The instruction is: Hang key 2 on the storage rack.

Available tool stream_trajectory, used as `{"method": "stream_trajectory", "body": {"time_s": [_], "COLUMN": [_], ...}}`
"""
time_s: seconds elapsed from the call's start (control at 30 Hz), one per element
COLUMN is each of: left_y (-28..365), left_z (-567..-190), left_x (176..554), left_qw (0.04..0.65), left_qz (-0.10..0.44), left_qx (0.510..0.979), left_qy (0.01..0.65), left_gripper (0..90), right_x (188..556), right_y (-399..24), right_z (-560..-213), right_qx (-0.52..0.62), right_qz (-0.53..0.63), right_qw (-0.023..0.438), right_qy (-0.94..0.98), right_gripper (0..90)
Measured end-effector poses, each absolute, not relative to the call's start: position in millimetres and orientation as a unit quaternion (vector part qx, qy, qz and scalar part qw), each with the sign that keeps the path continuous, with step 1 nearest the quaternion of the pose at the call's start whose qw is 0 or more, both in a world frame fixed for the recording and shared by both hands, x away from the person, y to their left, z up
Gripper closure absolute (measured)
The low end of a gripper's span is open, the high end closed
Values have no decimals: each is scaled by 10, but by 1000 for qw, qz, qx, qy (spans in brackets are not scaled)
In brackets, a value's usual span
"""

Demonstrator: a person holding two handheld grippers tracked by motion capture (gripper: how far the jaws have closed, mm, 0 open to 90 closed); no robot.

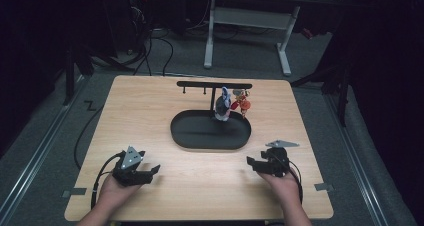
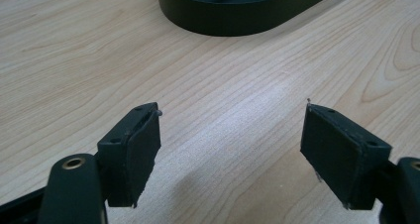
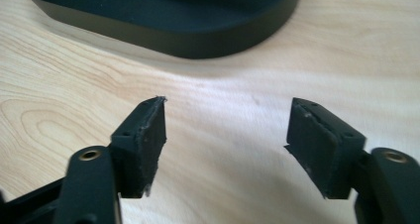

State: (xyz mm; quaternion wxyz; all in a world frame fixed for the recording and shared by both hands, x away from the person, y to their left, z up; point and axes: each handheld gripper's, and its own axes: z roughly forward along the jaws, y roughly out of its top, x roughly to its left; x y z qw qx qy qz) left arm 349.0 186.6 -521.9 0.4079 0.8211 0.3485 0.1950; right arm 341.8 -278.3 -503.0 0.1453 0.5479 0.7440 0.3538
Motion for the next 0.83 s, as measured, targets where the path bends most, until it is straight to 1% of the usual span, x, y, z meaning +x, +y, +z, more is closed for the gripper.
{"method": "stream_trajectory", "body": {"time_s": [0.13, 0.2, 0.27, 0.33, 0.37, 0.47, 0.57, 0.67, 0.83], "left_y": [1892, 1918, 1962, 2001, 2023, 2064, 2059, 2037, 1983], "left_z": [-5194, -5132, -5097, -5116, -5124, -5131, -5131, -5117, -5088], "left_x": [3471, 3421, 3353, 3324, 3321, 3328, 3299, 3274, 3253], "left_qw": [405, 410, 419, 418, 415, 413, 413, 417, 416], "left_qz": [194, 195, 205, 204, 203, 204, 205, 209, 209], "left_qx": [820, 814, 805, 800, 799, 787, 781, 781, 795], "left_qy": [356, 362, 366, 380, 385, 410, 420, 416, 388], "left_gripper": [234, 219, 218, 215, 212, 203, 192, 190, 181], "right_x": [3163, 3003, 2886, 2837, 2827, 2883, 2917, 2899, 2868], "right_y": [-2874, -2903, -2934, -2992, -3019, -3045, -3046, -3027, -3007], "right_z": [-5176, -5211, -5156, -5151, -5181, -5258, -5268, -5257, -5210], "right_qx": [544, 538, 525, 532, 535, 531, 528, 526, 527], "right_qz": [398, 404, 411, 415, 420, 416, 418, 422, 420], "right_qw": [153, 169, 177, 198, 199, 187, 184, 183, 192], "right_qy": [723, 720, 724, 712, 705, 714, 716, 716, 713], "right_gripper": [265, 196, 147, 148, 146, 141, 140, 140, 142]}}
